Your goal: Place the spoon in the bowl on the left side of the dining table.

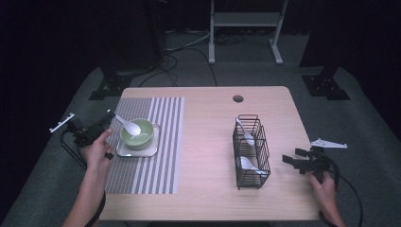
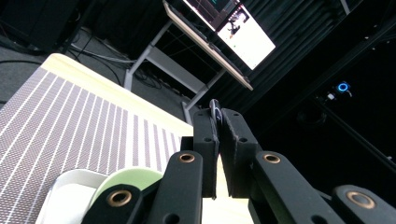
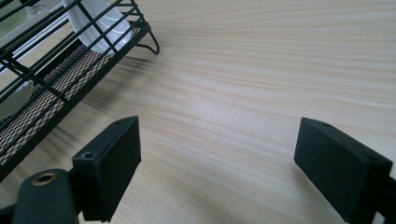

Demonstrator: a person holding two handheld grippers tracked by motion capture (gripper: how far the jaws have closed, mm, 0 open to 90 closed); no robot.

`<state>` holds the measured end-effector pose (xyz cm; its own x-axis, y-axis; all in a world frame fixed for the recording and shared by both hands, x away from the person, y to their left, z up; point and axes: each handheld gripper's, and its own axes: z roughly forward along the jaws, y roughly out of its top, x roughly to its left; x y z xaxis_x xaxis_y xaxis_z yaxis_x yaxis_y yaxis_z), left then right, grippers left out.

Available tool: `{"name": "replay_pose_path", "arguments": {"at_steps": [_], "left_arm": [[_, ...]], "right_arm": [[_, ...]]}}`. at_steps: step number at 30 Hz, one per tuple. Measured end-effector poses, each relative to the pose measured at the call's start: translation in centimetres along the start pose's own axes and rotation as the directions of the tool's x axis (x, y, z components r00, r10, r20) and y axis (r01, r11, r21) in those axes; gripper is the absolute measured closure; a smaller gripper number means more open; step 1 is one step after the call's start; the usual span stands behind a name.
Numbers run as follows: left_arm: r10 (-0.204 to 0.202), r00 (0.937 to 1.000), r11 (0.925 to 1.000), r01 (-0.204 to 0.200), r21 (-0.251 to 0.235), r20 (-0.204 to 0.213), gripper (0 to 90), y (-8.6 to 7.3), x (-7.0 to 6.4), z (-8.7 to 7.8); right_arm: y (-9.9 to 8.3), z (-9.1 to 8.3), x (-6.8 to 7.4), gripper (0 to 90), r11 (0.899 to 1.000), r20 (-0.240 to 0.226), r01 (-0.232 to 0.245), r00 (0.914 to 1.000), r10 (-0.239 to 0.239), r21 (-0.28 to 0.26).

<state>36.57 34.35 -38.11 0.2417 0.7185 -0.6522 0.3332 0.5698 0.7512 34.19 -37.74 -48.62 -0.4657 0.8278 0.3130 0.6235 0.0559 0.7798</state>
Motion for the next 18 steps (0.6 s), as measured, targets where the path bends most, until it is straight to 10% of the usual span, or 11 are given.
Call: {"name": "replay_pose_path", "arguments": {"at_steps": [18], "left_arm": [[-0.034,0.9975,0.9994,0.034,-0.005,-0.061,85.0,-0.6,2.2,0.0]], "right_arm": [[0.0,0.0,-0.1,13.6,1.000,-0.008,-0.004,1.0000,0.004,-0.001]]}}
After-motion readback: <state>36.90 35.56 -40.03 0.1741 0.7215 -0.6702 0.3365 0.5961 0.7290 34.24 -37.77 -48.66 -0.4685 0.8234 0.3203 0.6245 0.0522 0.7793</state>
